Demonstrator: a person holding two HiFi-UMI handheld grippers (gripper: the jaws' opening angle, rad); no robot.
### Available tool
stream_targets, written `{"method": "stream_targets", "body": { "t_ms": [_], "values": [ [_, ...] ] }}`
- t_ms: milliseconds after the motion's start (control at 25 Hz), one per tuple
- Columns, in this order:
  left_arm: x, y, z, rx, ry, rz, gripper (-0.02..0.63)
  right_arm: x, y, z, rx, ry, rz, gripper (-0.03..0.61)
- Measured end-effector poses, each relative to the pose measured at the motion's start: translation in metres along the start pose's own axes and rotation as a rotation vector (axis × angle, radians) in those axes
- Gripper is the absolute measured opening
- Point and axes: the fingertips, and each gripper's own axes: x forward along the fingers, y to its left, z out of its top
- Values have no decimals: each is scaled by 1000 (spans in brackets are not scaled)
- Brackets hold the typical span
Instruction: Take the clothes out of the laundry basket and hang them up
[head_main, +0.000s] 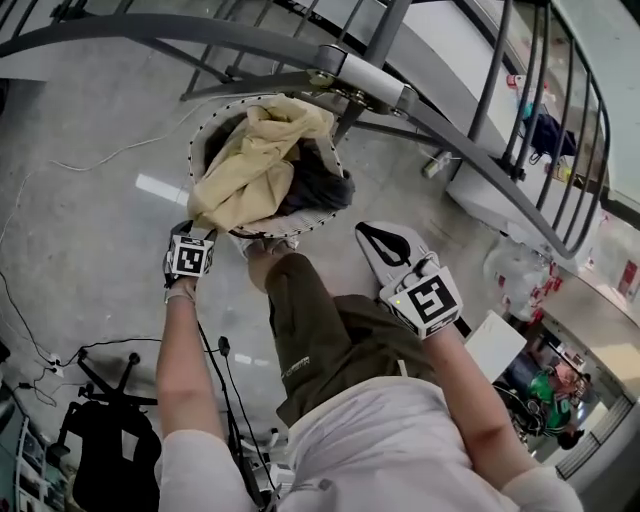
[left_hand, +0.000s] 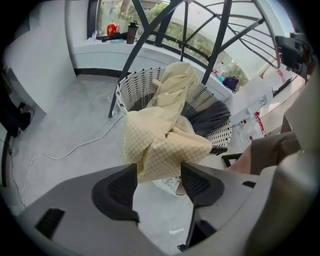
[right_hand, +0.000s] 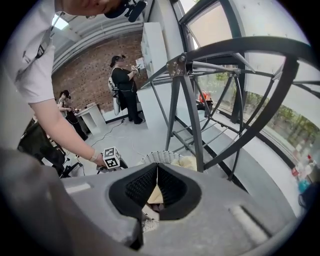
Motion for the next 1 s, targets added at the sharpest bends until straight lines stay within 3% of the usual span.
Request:
{"method": "stream_targets", "body": {
  "t_ms": [240, 360, 440, 640, 1000],
  "values": [
    [22, -9, 11, 13, 48, -71, 245, -7, -6, -9, 23, 33, -28, 8],
    [17, -22, 19, 80, 42, -86, 27, -8, -5, -8, 31, 33, -28, 8],
    [10, -27, 20, 99, 30, -81, 15, -10, -3, -3, 34, 25, -28, 8],
    [-26, -27, 19, 15, -11, -102, 11, -16, 0, 12, 42, -10, -45, 8],
    [-113, -35, 36, 47, -102, -94, 9, -43, 11, 52, 25, -85, -48, 8]
  ]
}}
